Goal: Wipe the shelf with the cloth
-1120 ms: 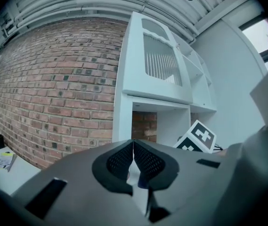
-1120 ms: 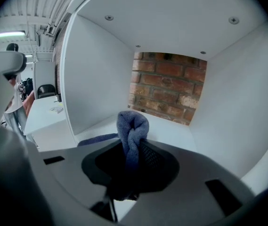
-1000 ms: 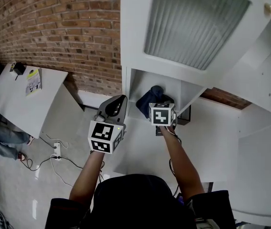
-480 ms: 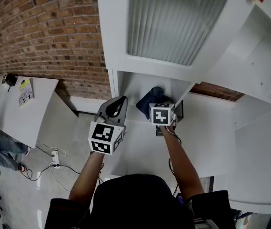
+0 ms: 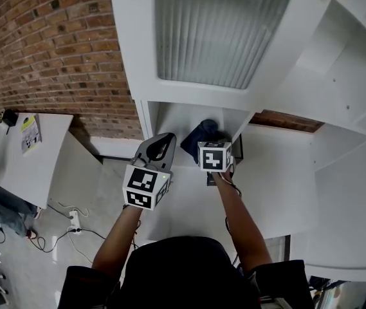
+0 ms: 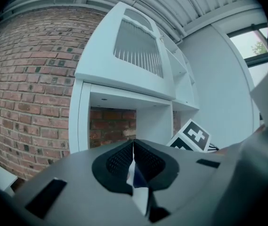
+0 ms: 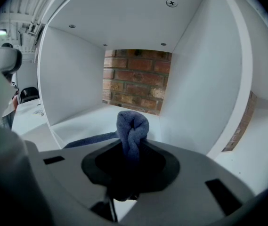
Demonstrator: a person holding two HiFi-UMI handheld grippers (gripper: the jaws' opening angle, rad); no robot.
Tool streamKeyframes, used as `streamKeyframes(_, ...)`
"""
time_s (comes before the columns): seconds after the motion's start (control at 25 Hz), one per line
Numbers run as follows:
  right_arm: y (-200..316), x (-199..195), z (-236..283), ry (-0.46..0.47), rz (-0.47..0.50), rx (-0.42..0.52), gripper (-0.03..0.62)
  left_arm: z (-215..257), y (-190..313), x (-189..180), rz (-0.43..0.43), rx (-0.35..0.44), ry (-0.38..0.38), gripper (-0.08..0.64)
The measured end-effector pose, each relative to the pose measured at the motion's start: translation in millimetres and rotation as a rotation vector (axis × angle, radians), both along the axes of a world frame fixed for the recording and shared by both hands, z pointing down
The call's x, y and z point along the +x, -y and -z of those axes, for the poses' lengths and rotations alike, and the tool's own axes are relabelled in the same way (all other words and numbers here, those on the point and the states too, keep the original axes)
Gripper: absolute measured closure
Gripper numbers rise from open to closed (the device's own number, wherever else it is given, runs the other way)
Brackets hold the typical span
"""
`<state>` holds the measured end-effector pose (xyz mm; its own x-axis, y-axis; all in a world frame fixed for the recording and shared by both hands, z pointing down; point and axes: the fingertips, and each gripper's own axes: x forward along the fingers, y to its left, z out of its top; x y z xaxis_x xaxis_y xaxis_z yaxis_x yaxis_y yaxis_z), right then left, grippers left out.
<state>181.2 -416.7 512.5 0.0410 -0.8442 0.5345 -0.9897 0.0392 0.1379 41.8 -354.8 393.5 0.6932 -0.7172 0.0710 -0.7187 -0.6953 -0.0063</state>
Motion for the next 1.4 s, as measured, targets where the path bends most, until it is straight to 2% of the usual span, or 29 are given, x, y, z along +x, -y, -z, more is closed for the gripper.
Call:
streamKeyframes(0.68,14,-13,0,-0.028,0.037,-0.053,0.502,-2,12,-19,0.040,-0.012,-0.010,0.543)
streamKeyframes(1.4,35,-75,-2,-0.024,0.181,-0.105,0.502,-4,15,-58,0.143,-0.017,-0.014,0.543)
